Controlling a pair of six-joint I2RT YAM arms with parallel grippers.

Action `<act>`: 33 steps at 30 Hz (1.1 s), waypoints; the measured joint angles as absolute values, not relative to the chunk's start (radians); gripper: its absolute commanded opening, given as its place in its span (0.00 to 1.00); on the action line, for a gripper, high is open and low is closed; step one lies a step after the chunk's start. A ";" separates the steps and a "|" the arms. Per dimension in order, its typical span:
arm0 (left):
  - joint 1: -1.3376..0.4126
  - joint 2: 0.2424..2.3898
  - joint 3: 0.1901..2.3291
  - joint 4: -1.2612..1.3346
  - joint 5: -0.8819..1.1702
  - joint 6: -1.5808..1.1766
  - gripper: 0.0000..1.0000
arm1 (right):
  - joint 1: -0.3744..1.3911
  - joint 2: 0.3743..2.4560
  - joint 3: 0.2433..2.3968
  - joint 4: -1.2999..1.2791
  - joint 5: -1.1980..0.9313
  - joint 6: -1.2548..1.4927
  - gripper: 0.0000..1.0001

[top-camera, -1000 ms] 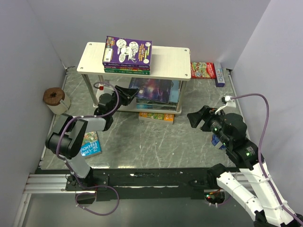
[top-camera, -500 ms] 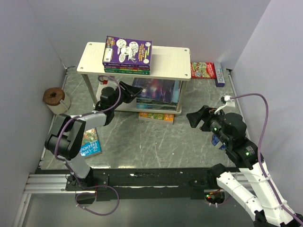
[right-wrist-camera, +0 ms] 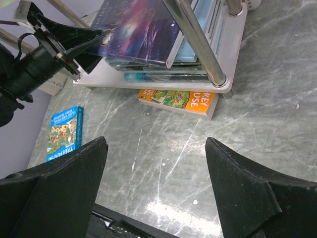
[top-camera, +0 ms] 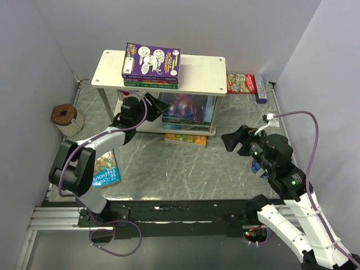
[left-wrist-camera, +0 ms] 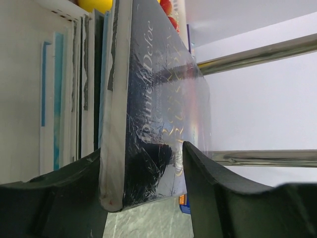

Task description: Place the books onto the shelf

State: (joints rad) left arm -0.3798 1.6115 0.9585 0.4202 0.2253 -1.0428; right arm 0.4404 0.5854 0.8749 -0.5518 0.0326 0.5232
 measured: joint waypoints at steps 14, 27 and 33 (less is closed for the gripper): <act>-0.381 1.572 0.982 0.214 0.107 -0.937 0.65 | 0.440 0.585 0.875 -0.539 0.032 0.526 0.87; -0.377 1.506 0.982 0.113 0.013 -0.879 0.67 | 0.440 0.585 0.859 -0.534 0.025 0.526 0.87; -0.352 1.491 0.982 0.107 -0.006 -0.861 0.56 | 0.440 0.584 0.858 -0.533 0.029 0.527 0.85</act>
